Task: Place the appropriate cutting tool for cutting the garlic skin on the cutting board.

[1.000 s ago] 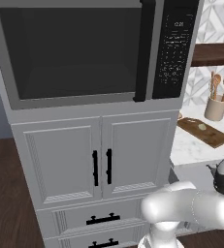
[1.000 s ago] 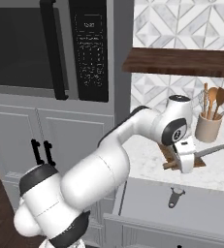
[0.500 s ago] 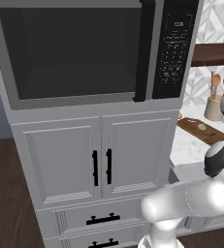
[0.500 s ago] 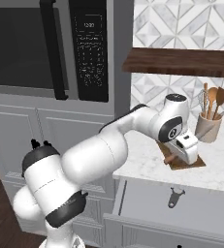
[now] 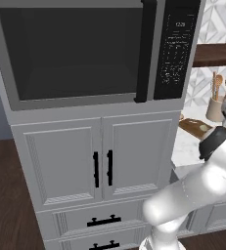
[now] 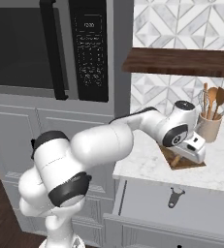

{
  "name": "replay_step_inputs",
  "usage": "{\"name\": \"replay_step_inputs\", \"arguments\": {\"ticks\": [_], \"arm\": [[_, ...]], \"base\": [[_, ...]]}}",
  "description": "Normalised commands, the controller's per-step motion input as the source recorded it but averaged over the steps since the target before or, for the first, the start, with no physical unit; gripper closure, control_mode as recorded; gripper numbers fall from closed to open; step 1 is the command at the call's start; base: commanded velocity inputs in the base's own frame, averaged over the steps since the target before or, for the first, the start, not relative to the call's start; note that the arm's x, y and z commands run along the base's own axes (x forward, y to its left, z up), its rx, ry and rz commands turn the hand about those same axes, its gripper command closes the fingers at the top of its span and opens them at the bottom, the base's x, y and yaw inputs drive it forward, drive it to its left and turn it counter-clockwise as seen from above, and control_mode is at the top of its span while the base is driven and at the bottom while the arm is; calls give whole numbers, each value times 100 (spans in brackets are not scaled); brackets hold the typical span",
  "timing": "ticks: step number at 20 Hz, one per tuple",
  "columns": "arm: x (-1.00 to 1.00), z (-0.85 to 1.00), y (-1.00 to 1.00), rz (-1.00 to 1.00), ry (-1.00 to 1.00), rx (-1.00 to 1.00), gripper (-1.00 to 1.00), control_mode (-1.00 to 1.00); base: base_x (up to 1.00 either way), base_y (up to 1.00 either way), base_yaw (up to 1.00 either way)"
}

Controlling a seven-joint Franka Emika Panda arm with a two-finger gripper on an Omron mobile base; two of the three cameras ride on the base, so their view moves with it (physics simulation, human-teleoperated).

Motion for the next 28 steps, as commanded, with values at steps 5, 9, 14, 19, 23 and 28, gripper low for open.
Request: {"name": "replay_step_inputs", "arguments": {"ticks": [5, 9, 14, 19, 23, 28], "arm": [[46, -23, -14, 20, 1, 2, 100, -100], [61, -19, -4, 20, 2, 3, 100, -100], [55, -14, -21, 13, 3, 6, 100, -100], [47, -15, -32, 6, 2, 5, 100, -100], [49, -12, -15, 5, 3, 3, 100, -100], [7, -63, 28, 1, 6, 0, -100, -100]], "base": [[0, 0, 0], [0, 0, 0], [0, 0, 0], [0, 0, 0], [0, 0, 0], [0, 0, 0]]}}
